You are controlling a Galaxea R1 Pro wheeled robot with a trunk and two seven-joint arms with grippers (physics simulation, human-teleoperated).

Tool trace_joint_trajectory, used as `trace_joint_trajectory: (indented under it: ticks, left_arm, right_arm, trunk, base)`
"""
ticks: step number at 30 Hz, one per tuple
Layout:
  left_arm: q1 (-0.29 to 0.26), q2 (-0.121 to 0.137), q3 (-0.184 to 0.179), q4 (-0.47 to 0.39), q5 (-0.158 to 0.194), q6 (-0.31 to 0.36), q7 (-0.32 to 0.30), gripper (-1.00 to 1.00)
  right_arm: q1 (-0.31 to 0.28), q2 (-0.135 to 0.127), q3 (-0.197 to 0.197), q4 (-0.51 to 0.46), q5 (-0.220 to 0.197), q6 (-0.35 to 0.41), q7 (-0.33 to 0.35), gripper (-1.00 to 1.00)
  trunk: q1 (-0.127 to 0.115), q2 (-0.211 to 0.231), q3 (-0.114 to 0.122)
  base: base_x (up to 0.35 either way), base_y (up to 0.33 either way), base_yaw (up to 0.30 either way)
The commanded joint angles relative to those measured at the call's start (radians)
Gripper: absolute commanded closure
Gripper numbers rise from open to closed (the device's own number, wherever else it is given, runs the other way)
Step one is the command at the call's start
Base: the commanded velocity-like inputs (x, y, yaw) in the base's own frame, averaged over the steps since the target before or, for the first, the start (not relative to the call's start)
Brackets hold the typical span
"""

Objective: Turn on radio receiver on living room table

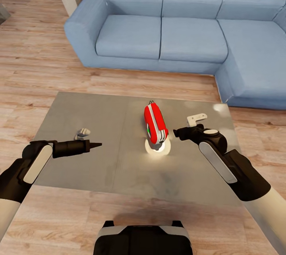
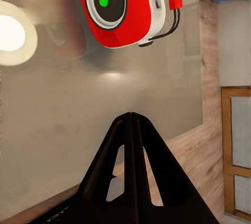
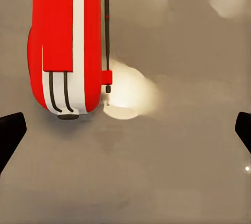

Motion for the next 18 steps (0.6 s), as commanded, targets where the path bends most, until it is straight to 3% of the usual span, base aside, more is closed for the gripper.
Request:
trace_joint_trajectory:
  ticks: [1, 18]
  left_arm:
    - [0.0, 0.0, 0.0, 0.0, 0.0, 0.0, 0.0, 1.0]
    - [0.0, -0.002, -0.001, 0.036, -0.001, -0.003, 0.001, 1.0]
  right_arm:
    - [0.0, 0.0, 0.0, 0.0, 0.0, 0.0, 0.0, -1.0]
    - [0.0, 0.0, 0.0, 0.006, -0.001, 0.0, 0.0, -1.0]
  trunk:
    - [0.0, 0.0, 0.002]
    - [0.0, 0.0, 0.028]
  base:
    - [0.0, 0.0, 0.0]
    - [0.0, 0.0, 0.0]
